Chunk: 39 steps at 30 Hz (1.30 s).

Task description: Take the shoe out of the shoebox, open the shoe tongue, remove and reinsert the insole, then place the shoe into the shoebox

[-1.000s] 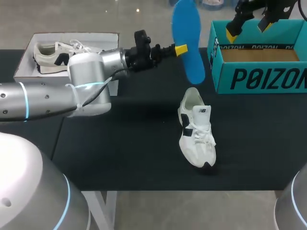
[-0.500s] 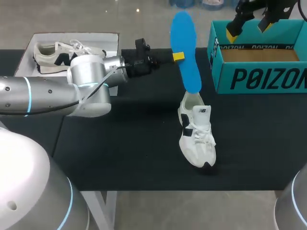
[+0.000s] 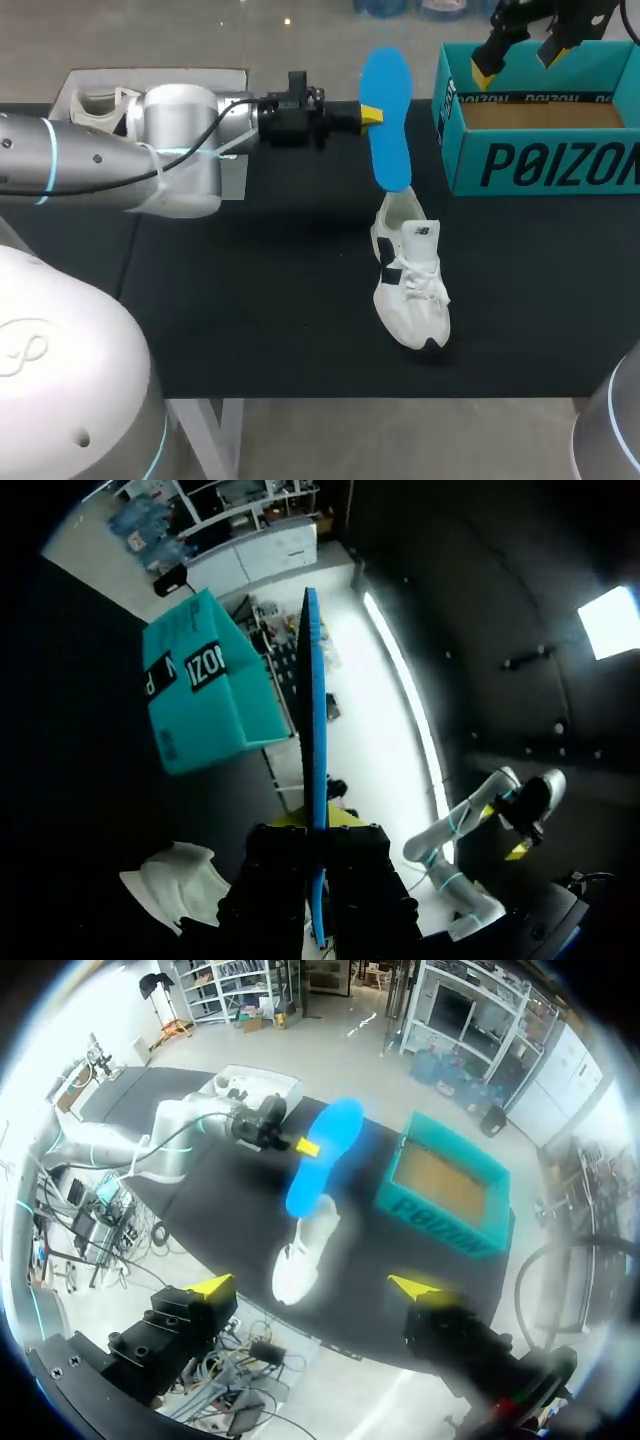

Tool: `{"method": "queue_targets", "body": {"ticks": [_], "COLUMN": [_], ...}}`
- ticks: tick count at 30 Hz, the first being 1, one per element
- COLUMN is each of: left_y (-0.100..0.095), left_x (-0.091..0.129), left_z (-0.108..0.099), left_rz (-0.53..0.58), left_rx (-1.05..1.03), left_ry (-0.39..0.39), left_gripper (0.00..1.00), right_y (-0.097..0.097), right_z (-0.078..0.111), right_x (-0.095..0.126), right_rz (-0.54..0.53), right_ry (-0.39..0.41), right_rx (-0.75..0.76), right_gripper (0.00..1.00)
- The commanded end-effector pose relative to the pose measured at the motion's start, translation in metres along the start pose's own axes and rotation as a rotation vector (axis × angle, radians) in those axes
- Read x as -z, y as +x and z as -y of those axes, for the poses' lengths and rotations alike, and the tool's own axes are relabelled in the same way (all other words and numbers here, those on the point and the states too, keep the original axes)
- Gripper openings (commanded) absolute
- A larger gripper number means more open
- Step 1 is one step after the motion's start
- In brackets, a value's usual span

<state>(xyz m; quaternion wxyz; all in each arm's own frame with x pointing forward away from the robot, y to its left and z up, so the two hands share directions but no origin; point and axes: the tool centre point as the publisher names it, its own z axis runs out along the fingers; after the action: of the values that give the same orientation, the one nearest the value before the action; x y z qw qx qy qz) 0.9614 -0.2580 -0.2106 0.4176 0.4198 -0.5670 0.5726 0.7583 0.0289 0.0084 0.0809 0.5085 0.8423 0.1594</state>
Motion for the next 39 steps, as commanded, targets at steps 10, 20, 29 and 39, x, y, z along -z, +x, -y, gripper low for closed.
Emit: {"method": "queue_targets", "body": {"ticks": [10, 20, 29, 39], "left_y": [0.008, 0.006, 0.011, 0.011], "left_x": [0.002, 0.008, 0.004, 0.004], "left_z": [-0.004, 0.005, 0.009, 0.009], "left_rz": [0.031, -0.08, -0.125, -0.125], "left_rx": [0.166, 0.121, 0.091, 0.091], "left_ry": [-0.24, -0.178, -0.1, -0.1], "left_gripper": [0.0, 0.0, 0.0, 0.0], "right_y": [0.0, 0.0, 0.0, 0.011], "right_z": [-0.002, -0.002, -0.002, -0.016], "right_x": [0.0, 0.0, 0.0, -0.001], "right_rz": [0.001, 0.001, 0.001, 0.086], "right_ry": [0.005, 0.005, 0.005, 0.048], "right_rx": [-0.001, -0.001, -0.001, 0.003], "right_gripper": [1.0, 1.0, 1.0, 1.0]}}
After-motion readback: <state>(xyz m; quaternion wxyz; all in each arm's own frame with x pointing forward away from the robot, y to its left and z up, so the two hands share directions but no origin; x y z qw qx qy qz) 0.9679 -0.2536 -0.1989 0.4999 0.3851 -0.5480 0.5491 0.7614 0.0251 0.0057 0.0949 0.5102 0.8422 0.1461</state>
